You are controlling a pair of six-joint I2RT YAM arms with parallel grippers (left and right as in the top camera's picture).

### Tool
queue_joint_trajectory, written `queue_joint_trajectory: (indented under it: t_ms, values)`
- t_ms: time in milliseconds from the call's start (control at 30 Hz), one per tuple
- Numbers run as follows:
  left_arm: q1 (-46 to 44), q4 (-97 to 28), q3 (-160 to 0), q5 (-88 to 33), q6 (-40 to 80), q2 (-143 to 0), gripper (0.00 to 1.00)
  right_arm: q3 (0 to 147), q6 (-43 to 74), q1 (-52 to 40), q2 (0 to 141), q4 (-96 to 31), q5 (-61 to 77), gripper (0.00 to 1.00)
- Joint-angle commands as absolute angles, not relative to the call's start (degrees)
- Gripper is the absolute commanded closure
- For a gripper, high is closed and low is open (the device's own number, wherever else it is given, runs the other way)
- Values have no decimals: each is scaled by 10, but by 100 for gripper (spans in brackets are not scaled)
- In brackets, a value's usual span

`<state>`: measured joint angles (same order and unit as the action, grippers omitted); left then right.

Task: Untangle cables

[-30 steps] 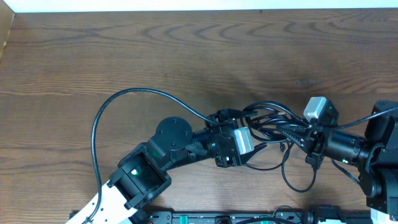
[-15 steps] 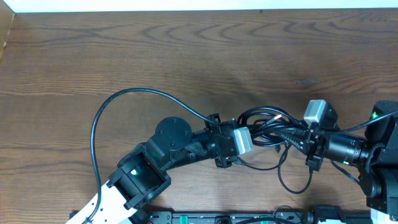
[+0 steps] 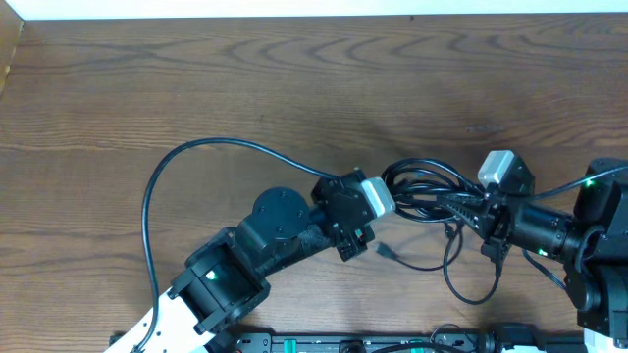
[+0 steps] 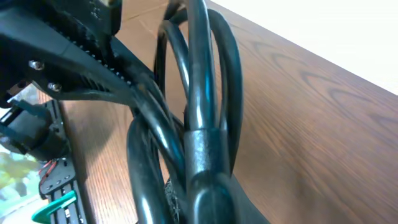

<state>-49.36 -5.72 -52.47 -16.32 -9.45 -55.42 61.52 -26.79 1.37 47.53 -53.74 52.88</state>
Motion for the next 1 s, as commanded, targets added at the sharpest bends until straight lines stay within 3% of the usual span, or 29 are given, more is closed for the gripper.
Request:
queue_joint_trajectory:
  t_ms: [0, 300, 433, 500, 800, 967]
  values:
    - [-483, -89, -531, -55, -48, -530, 92, 621, -251, 18, 470, -531, 497, 99]
    - [-483, -160, -531, -55, -37, -530, 91, 621, -251, 18, 470, -529, 501, 99]
    - [-483, -167, -531, -55, -37, -530, 83, 621, -251, 18, 470, -529, 501, 99]
    - [-483, -159, -531, -55, -38, -527, 73, 621, -254, 18, 470, -530, 501, 99]
    - [-483, -127, -531, -61, -176, -482, 51, 621, -331, 18, 470, -567, 539, 99]
    - [-483, -102, -531, -153, -223, -475, 20, 621, -421, 18, 470, -617, 581, 99]
